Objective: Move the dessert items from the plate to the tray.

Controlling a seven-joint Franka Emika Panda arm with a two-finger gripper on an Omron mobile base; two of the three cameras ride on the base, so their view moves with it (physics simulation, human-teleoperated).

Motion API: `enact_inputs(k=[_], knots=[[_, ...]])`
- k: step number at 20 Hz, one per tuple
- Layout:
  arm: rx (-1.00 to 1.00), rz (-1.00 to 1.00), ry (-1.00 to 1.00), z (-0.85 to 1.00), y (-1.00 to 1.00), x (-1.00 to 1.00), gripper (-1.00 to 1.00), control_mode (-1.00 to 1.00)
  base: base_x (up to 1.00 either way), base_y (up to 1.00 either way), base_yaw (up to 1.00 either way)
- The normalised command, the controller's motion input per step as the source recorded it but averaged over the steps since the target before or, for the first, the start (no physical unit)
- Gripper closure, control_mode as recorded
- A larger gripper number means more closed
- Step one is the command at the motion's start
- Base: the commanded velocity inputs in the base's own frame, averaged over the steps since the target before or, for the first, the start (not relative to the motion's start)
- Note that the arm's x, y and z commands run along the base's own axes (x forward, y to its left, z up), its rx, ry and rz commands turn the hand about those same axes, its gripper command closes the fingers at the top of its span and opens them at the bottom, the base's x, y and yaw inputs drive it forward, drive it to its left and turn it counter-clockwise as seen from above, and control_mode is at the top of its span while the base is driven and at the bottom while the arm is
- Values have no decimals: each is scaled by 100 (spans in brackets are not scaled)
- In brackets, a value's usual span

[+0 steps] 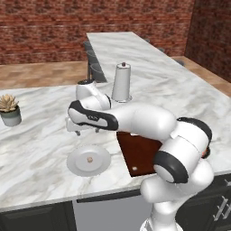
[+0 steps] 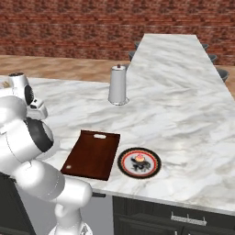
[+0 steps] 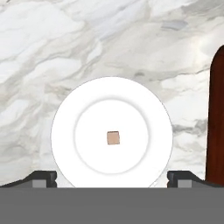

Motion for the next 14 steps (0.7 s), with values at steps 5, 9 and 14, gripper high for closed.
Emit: enact_inputs(k=[5,9,14], knots=[[0,0,0,-13,12,10,-100,-100,0,0,0],[0,0,0,-27,0,0,-100,-100,0,0,0],[0,0,0,-30,-5,-1,-100,-100,0,0,0]])
